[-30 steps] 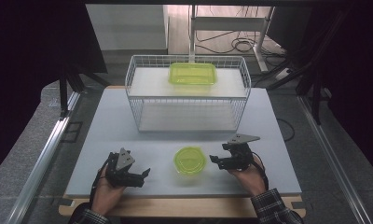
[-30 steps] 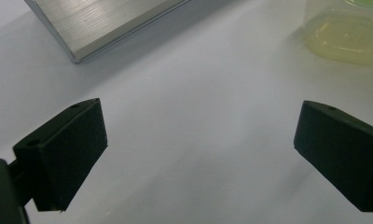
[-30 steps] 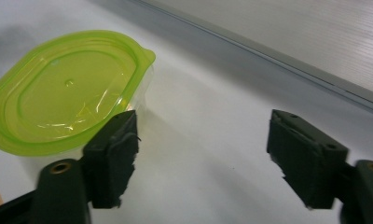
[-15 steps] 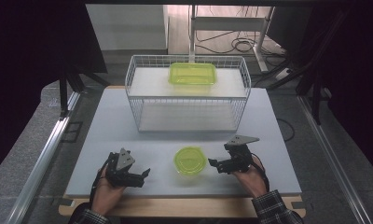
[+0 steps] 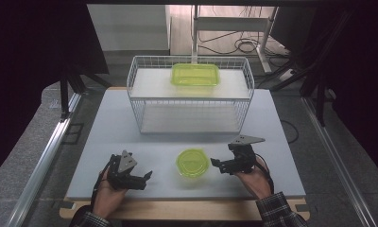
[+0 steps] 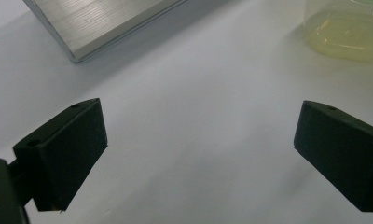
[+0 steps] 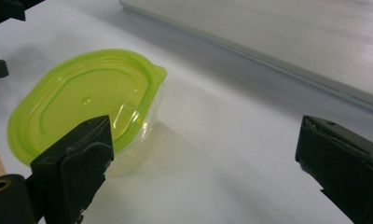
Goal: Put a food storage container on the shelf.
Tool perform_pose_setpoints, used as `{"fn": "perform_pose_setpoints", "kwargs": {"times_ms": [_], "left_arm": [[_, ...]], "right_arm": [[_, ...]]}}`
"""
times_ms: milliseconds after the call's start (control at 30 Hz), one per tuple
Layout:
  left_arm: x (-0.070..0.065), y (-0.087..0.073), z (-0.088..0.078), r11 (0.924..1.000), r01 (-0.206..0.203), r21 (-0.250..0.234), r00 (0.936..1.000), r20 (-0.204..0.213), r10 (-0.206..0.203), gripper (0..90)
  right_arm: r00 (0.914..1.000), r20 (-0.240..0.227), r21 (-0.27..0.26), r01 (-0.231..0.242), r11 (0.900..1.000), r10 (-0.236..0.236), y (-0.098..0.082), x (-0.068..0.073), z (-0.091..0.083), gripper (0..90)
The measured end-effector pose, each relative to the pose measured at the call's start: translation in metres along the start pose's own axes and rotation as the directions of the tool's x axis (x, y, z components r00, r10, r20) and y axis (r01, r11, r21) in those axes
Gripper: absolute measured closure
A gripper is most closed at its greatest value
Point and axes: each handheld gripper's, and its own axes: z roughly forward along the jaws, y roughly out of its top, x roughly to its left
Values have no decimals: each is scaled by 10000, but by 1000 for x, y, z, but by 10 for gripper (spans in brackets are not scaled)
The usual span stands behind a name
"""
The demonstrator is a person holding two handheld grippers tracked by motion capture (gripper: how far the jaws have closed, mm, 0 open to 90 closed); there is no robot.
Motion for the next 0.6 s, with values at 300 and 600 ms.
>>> {"fn": "perform_pose_setpoints", "kwargs": {"times_ms": [300,600], "left_arm": [[-1,0,1,9999,-113,92,9999,6,113,24],[-2,0,1,9999,-115,117,9999,-2,115,24]], "right_arm": [[9963,-795,-93,-344,9994,336,6,10,3,18],[9872,-1305,357,-878,9955,917,13,15,13,149]]}}
